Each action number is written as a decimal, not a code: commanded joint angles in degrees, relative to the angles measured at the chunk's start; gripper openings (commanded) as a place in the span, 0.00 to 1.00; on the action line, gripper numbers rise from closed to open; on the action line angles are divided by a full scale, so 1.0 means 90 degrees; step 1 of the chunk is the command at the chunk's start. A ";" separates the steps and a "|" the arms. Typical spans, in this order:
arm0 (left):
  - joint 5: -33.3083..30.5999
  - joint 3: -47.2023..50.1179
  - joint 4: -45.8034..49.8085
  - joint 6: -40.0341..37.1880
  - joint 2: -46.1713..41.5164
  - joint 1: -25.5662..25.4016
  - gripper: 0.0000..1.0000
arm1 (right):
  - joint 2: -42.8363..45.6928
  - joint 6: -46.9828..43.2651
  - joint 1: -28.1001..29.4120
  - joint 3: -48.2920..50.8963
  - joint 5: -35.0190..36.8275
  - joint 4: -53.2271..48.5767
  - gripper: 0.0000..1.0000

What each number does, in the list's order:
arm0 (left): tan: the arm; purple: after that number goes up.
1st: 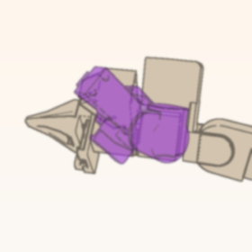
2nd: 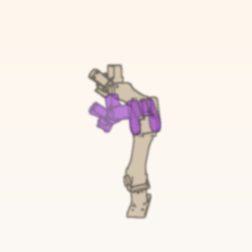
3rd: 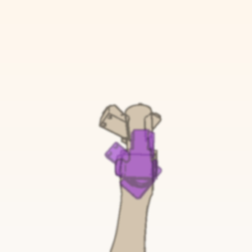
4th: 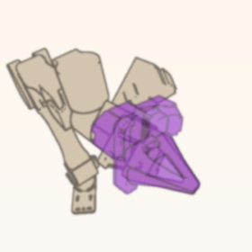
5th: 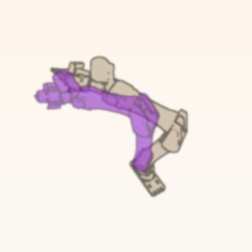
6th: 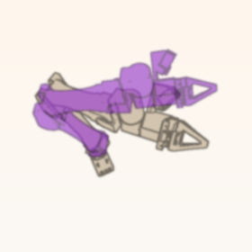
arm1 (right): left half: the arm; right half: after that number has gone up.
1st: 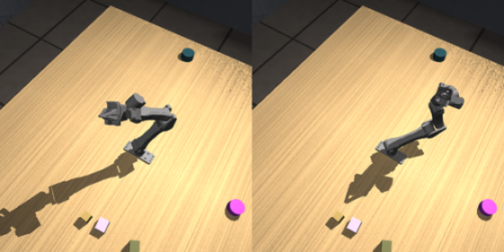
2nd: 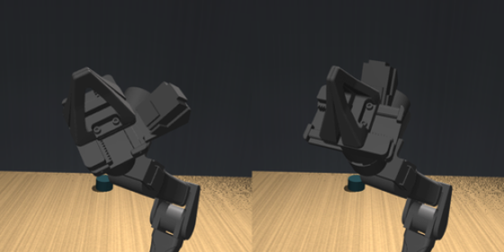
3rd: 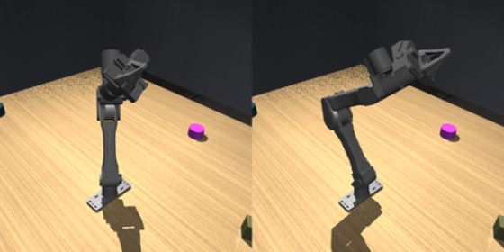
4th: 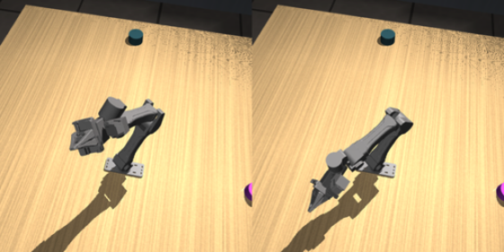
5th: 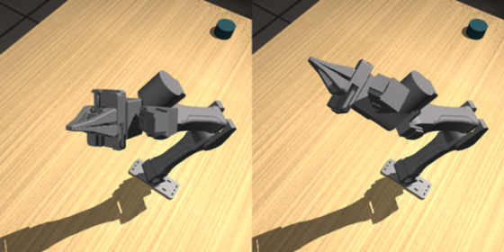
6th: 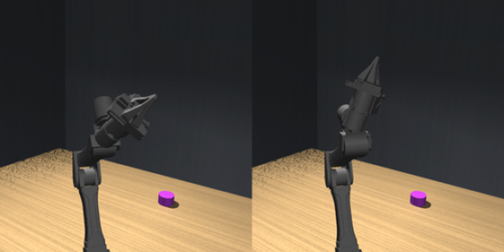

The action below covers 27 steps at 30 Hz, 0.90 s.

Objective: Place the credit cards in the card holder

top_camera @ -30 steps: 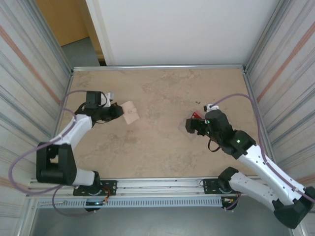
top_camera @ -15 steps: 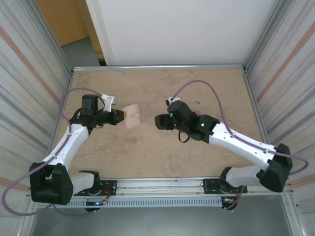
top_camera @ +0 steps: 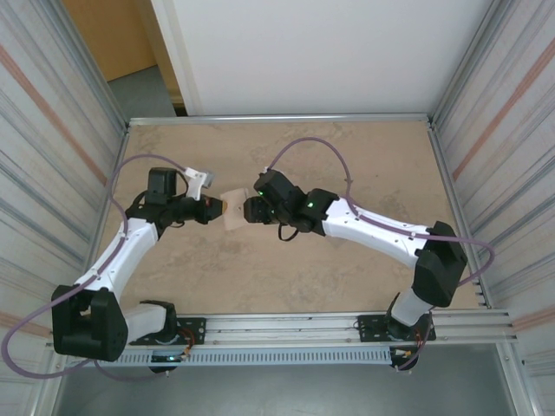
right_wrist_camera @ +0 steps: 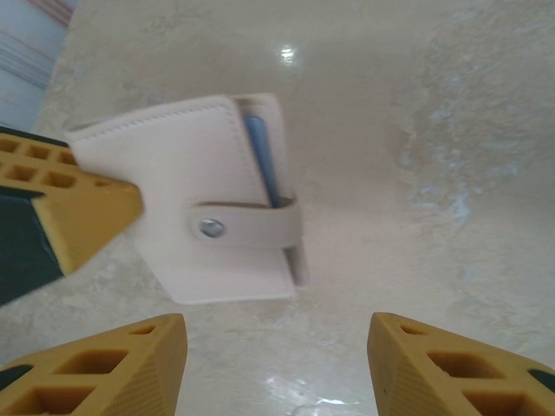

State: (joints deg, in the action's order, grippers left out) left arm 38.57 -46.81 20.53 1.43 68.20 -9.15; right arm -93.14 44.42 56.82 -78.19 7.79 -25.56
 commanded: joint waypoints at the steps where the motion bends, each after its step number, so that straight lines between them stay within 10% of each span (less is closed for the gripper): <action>1: 0.0148 -0.0196 0.0130 -0.0127 0.0055 -0.0112 0.00 | -0.0243 0.0496 0.0045 -0.0373 -0.0236 -0.0092 0.52; 27: 0.0114 -0.0200 0.0110 -0.0237 0.0253 -0.0282 0.00 | -0.1426 0.1595 -0.0231 -0.0671 -0.1044 0.0425 0.36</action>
State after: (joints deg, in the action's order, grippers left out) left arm 38.41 -46.81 21.19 0.75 70.35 -11.33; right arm -104.90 57.01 55.46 -82.96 -0.54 -22.22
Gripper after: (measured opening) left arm 0.062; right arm 0.363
